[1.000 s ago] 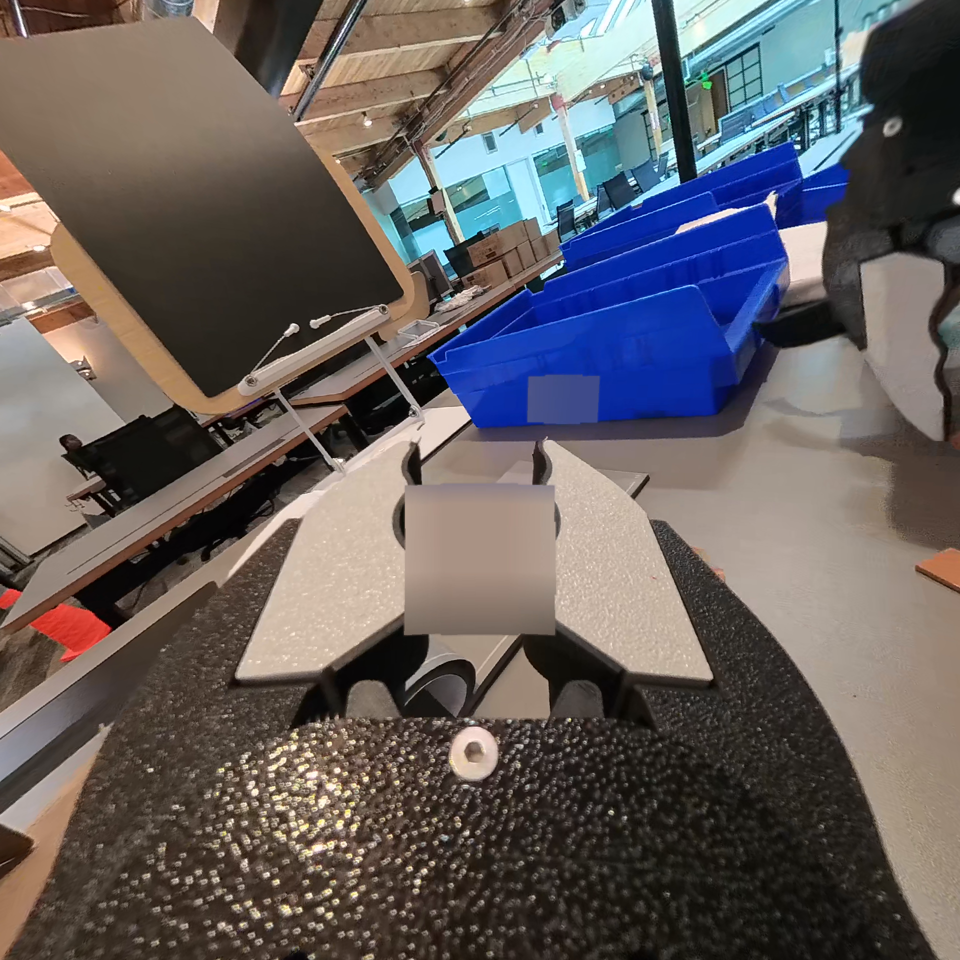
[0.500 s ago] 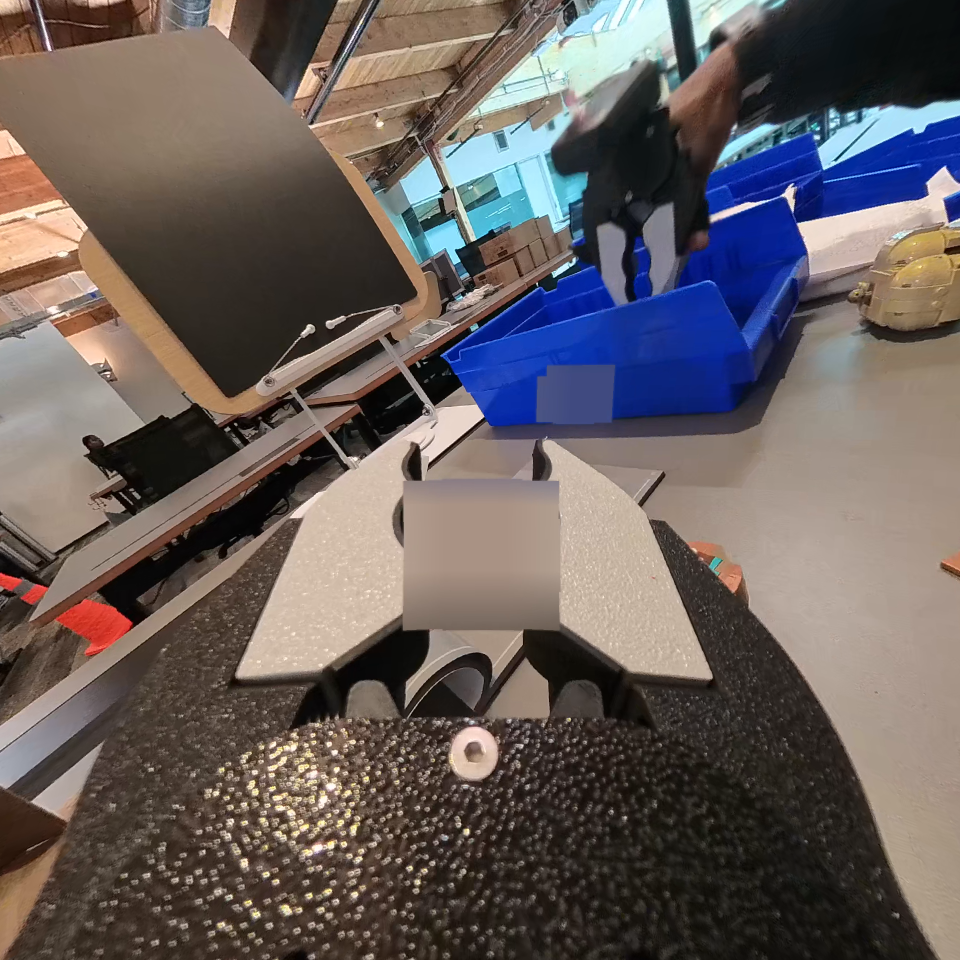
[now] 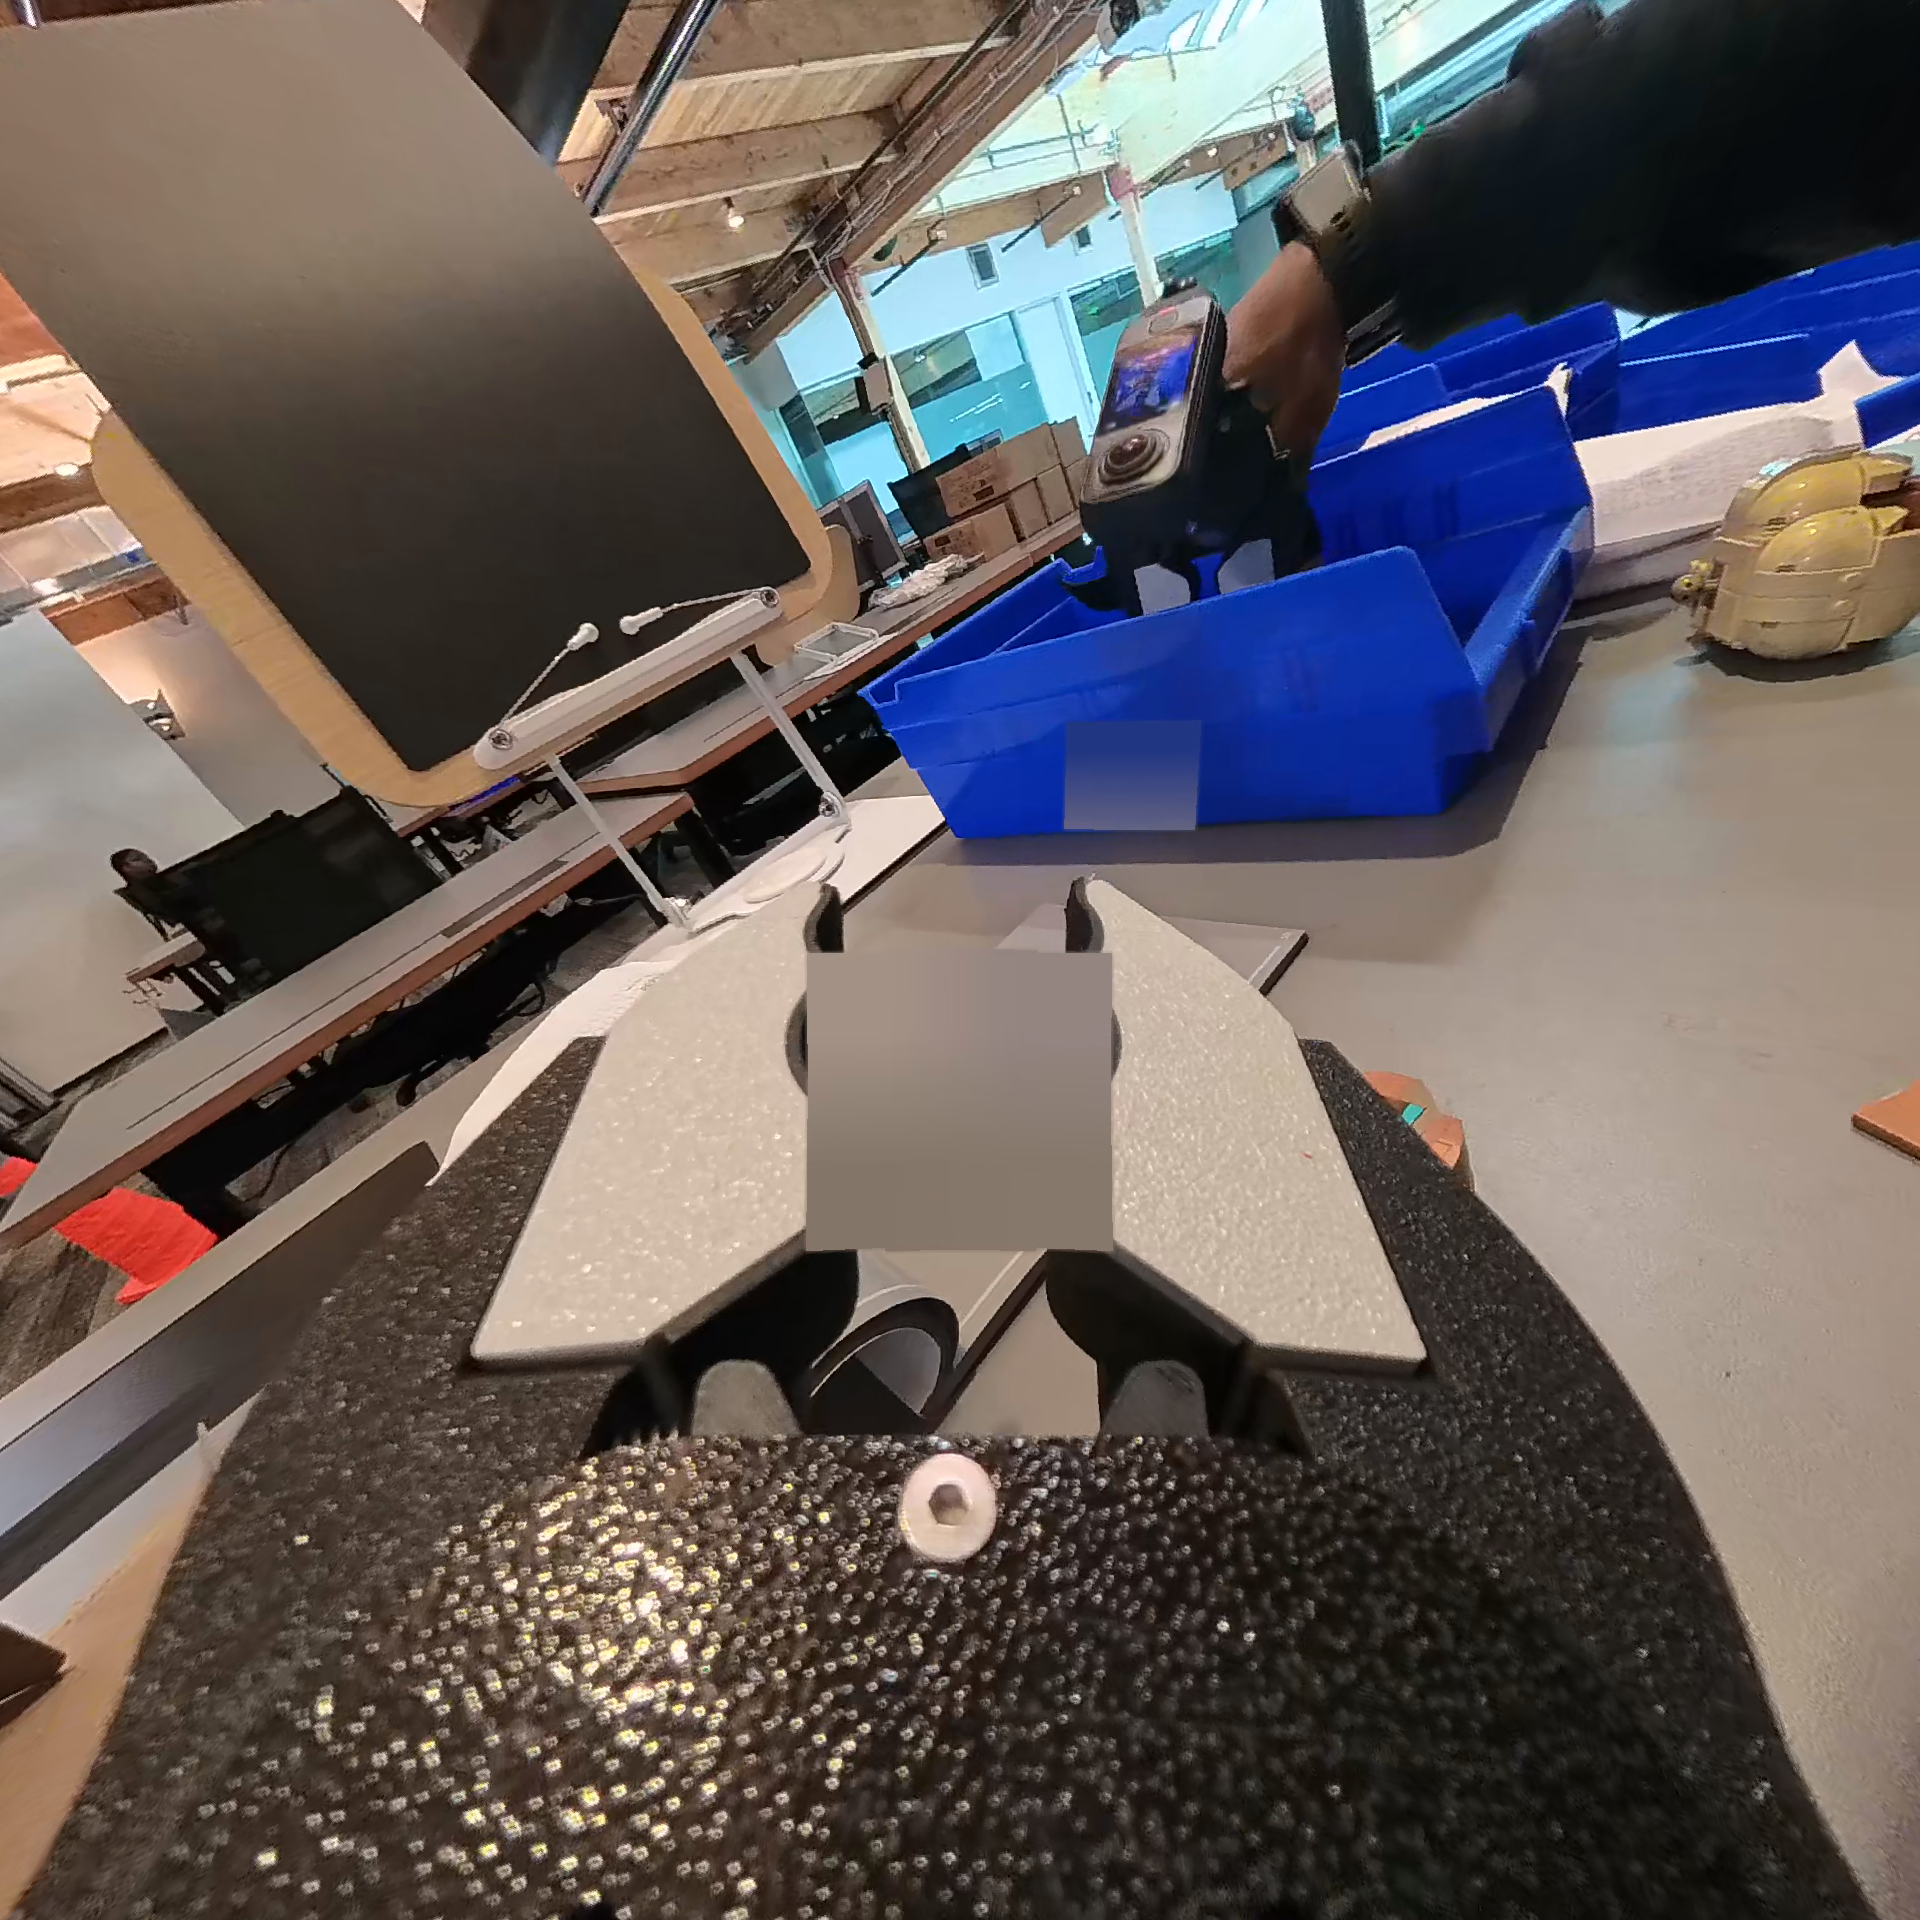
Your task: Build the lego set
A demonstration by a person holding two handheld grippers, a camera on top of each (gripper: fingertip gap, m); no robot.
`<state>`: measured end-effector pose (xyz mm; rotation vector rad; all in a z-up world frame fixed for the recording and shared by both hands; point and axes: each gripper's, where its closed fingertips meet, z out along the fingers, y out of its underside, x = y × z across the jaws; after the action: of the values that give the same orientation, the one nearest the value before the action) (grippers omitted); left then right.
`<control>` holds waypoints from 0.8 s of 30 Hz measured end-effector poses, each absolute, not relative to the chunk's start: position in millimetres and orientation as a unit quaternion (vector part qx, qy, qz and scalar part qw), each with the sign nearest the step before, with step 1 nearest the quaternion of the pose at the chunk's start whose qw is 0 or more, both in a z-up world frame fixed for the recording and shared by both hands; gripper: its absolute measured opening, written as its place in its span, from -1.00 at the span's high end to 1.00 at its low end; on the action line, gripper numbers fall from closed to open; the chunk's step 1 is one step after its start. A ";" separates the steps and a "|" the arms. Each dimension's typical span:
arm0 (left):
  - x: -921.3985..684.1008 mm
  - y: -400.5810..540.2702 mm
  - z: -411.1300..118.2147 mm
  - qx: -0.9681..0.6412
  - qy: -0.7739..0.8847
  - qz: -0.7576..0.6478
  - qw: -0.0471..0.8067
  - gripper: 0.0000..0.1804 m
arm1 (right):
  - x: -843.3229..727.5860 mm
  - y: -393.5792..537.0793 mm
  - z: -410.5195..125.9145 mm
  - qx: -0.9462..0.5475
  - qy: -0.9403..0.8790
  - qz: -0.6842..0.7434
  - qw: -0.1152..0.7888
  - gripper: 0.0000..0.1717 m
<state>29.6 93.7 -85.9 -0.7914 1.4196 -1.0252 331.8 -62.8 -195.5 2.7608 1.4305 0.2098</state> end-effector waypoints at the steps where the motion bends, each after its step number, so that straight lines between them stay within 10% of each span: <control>1: 29.5 94.0 -85.8 -0.338 0.605 -0.437 0.573 0.55 | 329.5 -62.3 -197.0 0.886 0.460 0.063 0.013 0.82; 13: 28.4 93.4 -83.5 -0.336 0.603 -0.439 0.575 0.55 | 326.2 -52.4 -185.4 0.899 0.430 0.084 -0.016 0.88; 24: 26.8 94.8 -79.8 -0.335 0.600 -0.438 0.579 0.55 | 131.6 -75.0 -95.5 0.827 0.450 -0.037 -0.337 0.88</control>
<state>26.8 94.8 -79.8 -0.7824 1.4031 -1.0245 131.6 -75.0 -95.5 3.3604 1.8279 -0.1500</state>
